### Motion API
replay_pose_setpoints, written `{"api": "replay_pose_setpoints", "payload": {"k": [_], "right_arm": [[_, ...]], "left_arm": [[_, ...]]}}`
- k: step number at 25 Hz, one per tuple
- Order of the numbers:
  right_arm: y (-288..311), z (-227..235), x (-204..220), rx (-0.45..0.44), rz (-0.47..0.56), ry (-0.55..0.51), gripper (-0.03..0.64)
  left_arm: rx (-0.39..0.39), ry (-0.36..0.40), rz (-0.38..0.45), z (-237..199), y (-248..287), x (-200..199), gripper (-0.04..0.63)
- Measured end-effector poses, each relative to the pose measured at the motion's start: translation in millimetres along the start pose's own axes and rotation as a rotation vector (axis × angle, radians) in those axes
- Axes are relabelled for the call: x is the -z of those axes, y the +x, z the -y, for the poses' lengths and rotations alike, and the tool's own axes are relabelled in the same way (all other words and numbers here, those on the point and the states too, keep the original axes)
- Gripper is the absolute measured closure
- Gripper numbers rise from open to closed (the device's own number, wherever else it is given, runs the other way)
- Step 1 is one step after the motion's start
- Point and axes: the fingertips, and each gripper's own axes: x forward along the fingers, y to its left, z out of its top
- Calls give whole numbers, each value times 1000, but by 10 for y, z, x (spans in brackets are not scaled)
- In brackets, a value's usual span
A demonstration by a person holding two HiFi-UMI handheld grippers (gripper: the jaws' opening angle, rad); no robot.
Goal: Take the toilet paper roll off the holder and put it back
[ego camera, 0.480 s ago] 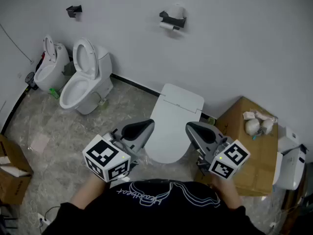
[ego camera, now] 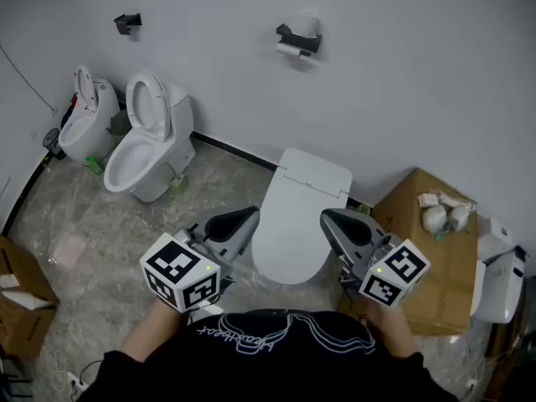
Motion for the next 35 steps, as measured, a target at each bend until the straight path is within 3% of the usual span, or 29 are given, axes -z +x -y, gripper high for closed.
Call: {"api": "replay_pose_setpoints", "payload": {"k": [6, 14, 22, 29, 35], "right_arm": [[198, -98, -113, -4, 41, -12, 600], [380, -158, -208, -22, 87, -44, 430], [659, 114, -203, -12, 100, -47, 333], [1237, 644, -121, 5, 106, 15, 290], [1912, 1339, -173, 44, 101, 50, 267]], "left_arm": [[-28, -1, 18, -249, -269, -103, 591], [-73, -52, 38, -489, -535, -116, 591], [-88, -82, 67, -757, -522, -184, 591], [-126, -148, 54, -1516, -235, -128, 591], [-113, -150, 38, -2382, 330, -304, 591]]}}
